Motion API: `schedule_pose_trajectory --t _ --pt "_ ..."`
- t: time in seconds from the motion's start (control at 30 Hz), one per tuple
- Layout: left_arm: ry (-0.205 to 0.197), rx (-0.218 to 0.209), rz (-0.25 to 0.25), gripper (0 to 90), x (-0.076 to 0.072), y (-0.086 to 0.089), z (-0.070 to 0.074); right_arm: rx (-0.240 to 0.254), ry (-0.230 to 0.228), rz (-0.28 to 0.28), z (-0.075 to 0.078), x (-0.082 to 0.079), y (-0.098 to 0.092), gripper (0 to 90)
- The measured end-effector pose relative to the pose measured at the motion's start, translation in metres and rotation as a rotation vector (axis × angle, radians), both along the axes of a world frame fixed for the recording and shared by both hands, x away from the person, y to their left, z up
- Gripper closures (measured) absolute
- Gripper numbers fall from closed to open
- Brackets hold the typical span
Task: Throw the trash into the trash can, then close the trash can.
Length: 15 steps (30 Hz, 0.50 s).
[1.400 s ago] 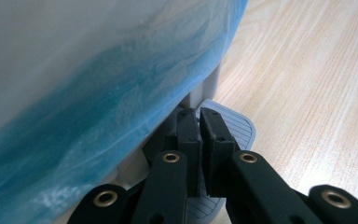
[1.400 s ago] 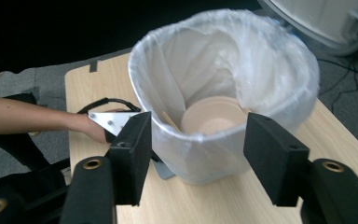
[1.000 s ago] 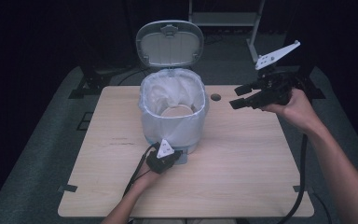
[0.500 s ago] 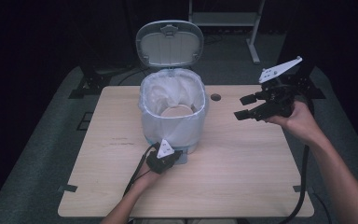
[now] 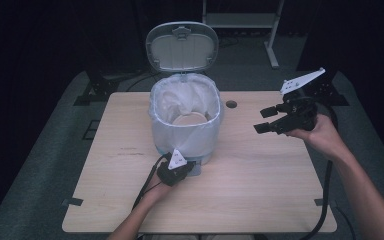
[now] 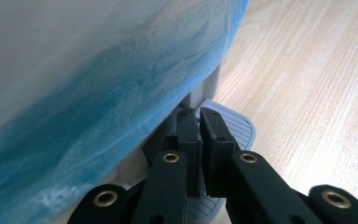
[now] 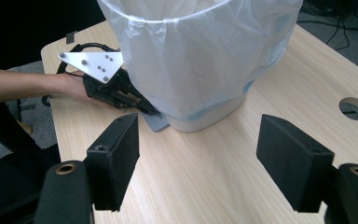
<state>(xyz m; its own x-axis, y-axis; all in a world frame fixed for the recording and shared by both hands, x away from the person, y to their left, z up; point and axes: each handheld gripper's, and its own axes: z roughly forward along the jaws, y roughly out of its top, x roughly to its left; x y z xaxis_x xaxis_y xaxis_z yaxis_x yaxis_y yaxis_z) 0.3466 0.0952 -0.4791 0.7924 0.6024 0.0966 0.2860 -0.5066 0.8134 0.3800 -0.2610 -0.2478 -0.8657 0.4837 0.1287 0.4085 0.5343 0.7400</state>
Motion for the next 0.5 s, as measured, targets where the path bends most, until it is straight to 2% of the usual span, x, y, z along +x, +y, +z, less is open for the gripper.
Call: schedule_pose_trajectory --t 0.5 --pt "0.002 -0.001 0.003 87.6 -0.0002 -0.0001 0.0000 -0.001 0.008 0.008 -0.0077 -0.0009 0.0002 27.4"
